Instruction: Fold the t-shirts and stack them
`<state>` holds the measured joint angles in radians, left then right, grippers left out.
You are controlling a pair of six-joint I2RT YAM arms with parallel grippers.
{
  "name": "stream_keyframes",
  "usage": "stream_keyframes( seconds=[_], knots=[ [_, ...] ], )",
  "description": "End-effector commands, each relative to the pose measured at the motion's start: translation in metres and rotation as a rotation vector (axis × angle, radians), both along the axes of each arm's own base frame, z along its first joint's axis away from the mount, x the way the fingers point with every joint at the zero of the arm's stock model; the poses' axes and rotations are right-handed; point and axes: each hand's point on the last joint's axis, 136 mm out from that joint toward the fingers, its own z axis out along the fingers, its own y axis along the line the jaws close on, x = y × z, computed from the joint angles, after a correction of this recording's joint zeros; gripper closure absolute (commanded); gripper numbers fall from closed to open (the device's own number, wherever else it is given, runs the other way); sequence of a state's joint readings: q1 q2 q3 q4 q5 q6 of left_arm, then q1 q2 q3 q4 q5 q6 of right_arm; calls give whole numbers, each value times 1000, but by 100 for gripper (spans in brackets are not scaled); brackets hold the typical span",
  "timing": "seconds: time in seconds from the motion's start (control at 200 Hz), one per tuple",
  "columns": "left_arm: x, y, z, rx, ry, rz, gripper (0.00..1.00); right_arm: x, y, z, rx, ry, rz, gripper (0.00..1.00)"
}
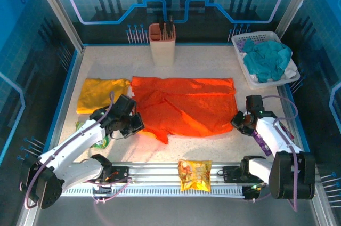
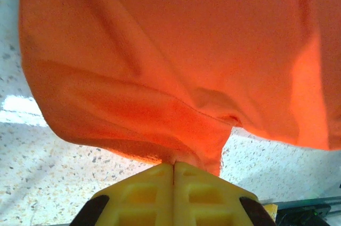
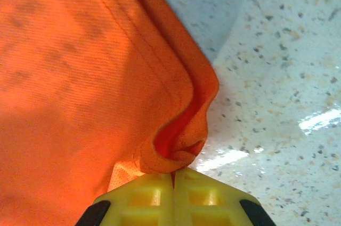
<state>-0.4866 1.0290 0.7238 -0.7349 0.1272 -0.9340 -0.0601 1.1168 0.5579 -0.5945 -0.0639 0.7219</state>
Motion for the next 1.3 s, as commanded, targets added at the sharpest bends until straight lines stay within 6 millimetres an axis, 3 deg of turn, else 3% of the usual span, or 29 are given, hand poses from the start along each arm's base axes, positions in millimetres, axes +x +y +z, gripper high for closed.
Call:
stream_keyframes(
  seconds=[0.0,0.19,0.59,0.831,0.911,0.961,1.296],
  knots=[
    [0,2,11,-7,-5,-35,100,7,-2,13,24,-15,-10,100],
    [31,1,41,-41,-85,-47,100,26,-5,26,62,-54,-30,100],
    [109,21,91,10,-257,-45,100,72,-11,46,115,-110,-50,100],
    [151,25,91,28,-288,-48,100,96,-12,52,131,-130,-65,100],
    [162,24,89,25,-287,-52,100,99,-13,45,134,-116,-69,100],
    [168,24,88,33,-287,-54,100,111,-15,53,130,-141,-68,100],
    [199,29,76,63,-272,-54,100,139,-16,35,146,-108,-49,98]
  ],
)
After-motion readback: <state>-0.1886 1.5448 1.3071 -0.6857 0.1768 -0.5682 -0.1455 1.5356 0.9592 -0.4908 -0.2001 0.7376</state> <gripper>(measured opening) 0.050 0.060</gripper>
